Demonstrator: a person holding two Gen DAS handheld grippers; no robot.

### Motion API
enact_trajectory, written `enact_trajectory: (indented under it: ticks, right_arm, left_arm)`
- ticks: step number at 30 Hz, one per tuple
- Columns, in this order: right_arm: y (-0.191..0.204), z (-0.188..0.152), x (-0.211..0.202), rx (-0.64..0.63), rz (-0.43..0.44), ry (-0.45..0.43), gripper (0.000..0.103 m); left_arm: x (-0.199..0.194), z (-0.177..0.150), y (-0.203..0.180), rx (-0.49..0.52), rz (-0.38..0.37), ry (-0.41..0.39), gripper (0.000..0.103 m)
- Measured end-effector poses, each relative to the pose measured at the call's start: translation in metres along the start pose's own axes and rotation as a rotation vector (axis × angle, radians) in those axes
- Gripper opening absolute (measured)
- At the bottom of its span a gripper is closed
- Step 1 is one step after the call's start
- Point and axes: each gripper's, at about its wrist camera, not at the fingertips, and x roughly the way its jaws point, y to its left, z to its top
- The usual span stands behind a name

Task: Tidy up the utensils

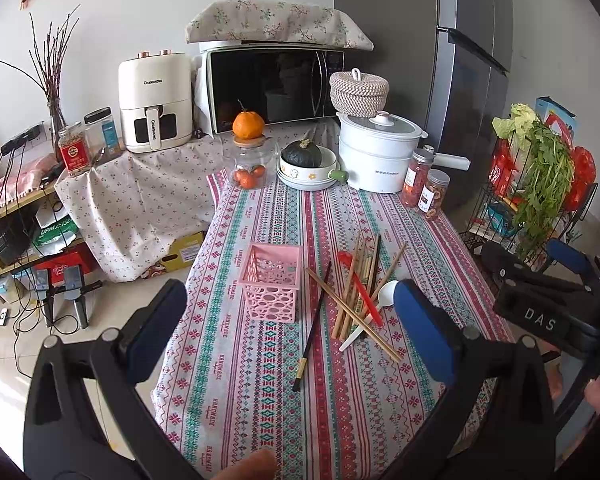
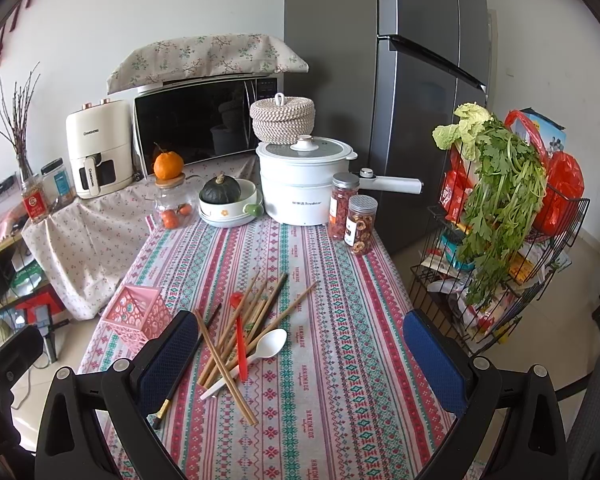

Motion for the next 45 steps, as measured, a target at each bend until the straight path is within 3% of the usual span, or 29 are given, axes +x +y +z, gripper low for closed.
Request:
enact_trajectory:
  ticks: [45]
  right_arm:
    - [0.0016,-0.0056,0.0053,0.002,-0.005,0.002,0.103]
  left_arm:
    - [0.0006,0.0007,0.0003,-0.003,0.002,0.005,0.103]
